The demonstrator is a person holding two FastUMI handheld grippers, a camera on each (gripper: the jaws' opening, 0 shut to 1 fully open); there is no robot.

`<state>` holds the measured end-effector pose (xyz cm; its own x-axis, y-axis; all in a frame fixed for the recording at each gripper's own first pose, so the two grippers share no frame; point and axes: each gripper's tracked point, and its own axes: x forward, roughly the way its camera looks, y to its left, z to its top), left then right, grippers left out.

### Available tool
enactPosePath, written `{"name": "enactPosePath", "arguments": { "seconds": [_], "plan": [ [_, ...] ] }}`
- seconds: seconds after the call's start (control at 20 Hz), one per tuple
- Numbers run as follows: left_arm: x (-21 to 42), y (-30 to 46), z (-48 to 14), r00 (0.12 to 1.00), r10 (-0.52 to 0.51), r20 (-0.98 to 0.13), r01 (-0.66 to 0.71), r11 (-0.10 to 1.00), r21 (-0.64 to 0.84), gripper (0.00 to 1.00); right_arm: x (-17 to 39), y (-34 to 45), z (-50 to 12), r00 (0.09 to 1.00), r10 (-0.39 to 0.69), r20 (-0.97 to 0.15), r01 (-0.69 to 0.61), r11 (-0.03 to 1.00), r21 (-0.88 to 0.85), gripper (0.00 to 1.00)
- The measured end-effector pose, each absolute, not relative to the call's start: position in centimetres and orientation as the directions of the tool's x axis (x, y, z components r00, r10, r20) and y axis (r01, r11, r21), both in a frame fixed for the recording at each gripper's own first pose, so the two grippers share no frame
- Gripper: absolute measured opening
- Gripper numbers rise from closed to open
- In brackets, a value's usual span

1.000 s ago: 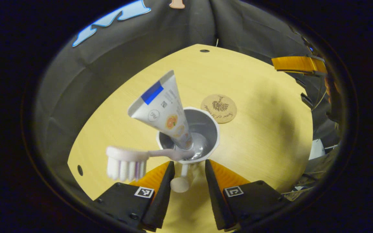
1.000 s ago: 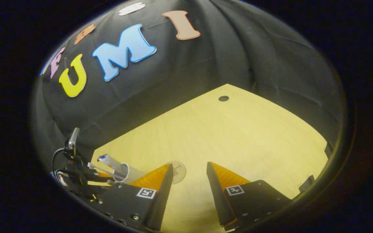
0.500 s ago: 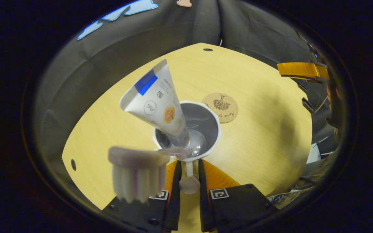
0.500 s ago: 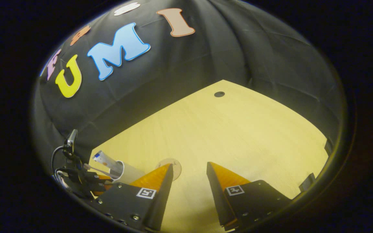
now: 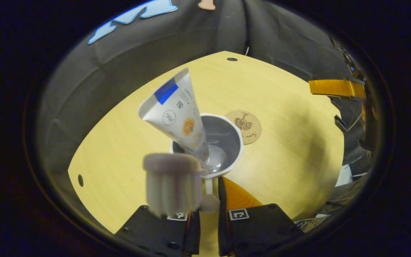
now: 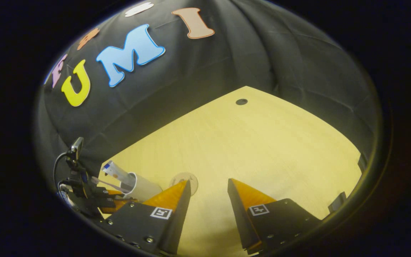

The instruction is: Put the toothbrush and toothpaste on the desktop into the cup, then pick up the cup and place it on the coaster on the desktop.

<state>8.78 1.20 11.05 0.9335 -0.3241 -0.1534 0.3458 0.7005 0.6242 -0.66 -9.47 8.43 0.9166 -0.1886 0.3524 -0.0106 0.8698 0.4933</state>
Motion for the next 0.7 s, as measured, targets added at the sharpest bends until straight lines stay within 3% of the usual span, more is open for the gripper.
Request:
{"name": "enactPosePath", "arguments": {
  "seconds": [0.4,0.7],
  "plan": [
    [8.9,-3.5,12.7,0.910,-0.386,-0.150,0.383,0.646,0.660,0.32,-1.6,-12.4,7.3,0.915,-0.209,0.346,-0.005,0.849,0.528,0.63],
    [9.2,-3.4,13.6,0.915,-0.371,-0.159,0.377,0.643,0.667,0.32,-2.5,-15.7,5.6,0.916,-0.226,0.331,-0.002,0.823,0.568,0.63]
  ]
}}
